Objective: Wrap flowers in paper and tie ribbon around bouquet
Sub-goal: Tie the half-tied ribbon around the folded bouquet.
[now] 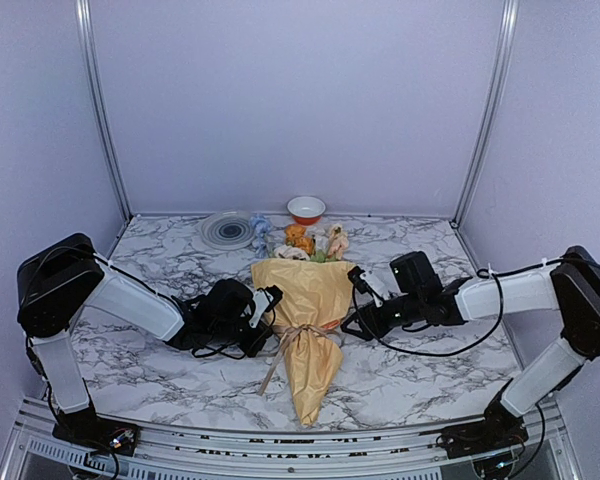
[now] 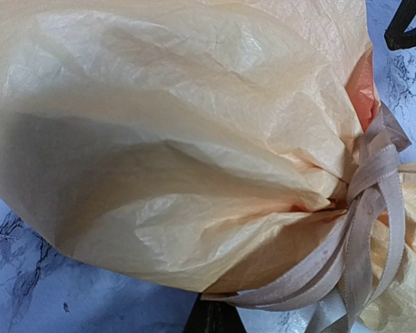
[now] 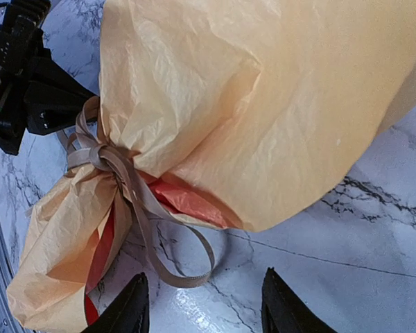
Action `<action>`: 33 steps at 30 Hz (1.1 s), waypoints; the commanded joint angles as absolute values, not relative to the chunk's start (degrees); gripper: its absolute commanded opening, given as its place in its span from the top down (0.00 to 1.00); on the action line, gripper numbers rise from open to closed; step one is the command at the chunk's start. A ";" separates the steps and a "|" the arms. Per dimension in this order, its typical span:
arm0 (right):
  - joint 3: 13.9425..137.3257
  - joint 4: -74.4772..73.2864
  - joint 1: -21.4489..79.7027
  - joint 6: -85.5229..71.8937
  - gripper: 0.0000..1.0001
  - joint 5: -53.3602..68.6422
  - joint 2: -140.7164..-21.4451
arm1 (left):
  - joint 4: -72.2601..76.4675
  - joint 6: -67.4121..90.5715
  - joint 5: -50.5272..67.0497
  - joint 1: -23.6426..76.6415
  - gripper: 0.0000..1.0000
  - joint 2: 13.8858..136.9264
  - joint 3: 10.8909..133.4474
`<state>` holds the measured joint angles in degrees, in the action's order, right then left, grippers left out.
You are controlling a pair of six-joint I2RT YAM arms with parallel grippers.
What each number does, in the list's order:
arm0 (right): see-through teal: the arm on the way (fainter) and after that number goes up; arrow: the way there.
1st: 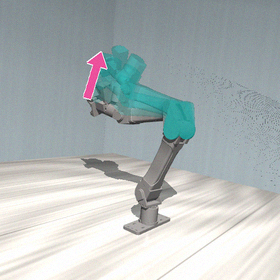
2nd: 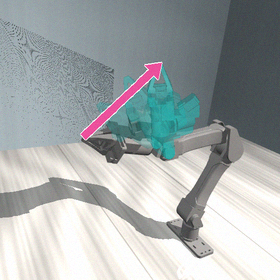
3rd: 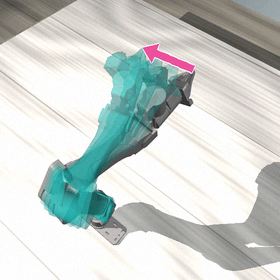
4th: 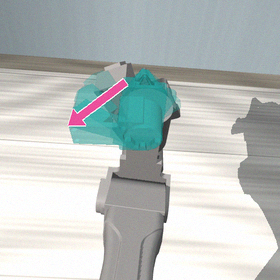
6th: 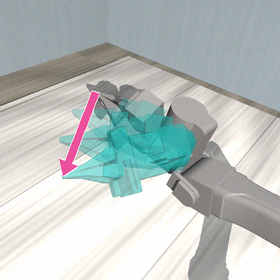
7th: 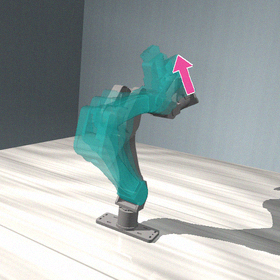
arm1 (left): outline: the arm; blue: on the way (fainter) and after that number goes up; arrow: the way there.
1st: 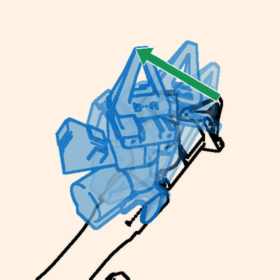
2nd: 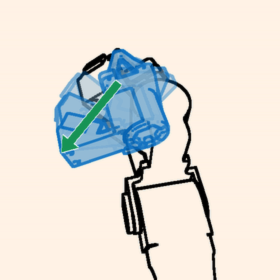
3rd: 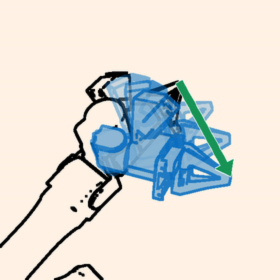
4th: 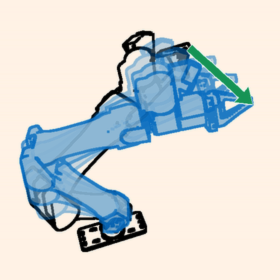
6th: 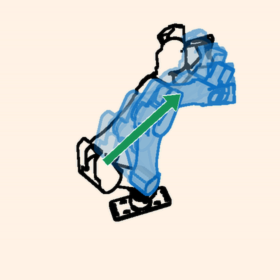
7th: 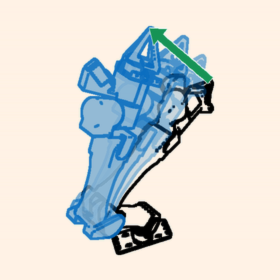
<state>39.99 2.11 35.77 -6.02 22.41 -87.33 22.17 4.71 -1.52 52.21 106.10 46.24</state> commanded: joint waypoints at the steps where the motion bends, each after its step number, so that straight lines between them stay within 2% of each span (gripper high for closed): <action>1: 41.59 2.05 35.81 -7.21 0.47 25.75 -89.95 | 15.74 4.41 -0.64 52.38 1.00 107.85 45.44; 6: 41.68 4.19 37.54 -6.73 0.46 27.07 -94.38 | 15.71 4.26 -0.82 52.38 1.00 107.67 45.57; 10: 42.22 4.89 37.88 -6.54 0.50 25.38 -97.08 | 15.56 4.47 -1.05 52.38 1.00 107.34 45.46; 15: 43.14 5.89 37.91 -4.99 0.73 27.22 -99.20 | 15.51 4.57 -1.01 52.38 1.00 106.77 45.35; 18: 43.24 5.43 37.80 -4.68 0.99 28.54 -99.38 | 15.55 4.96 -1.07 52.34 1.00 105.54 45.03; 24: 41.90 4.00 37.62 -4.07 1.00 29.29 -98.77 | 16.17 6.57 -4.30 51.51 1.00 103.29 43.37; 33: 37.29 1.72 37.66 -5.85 1.00 29.06 -95.79 | 16.42 13.57 -4.29 49.74 1.00 106.65 40.70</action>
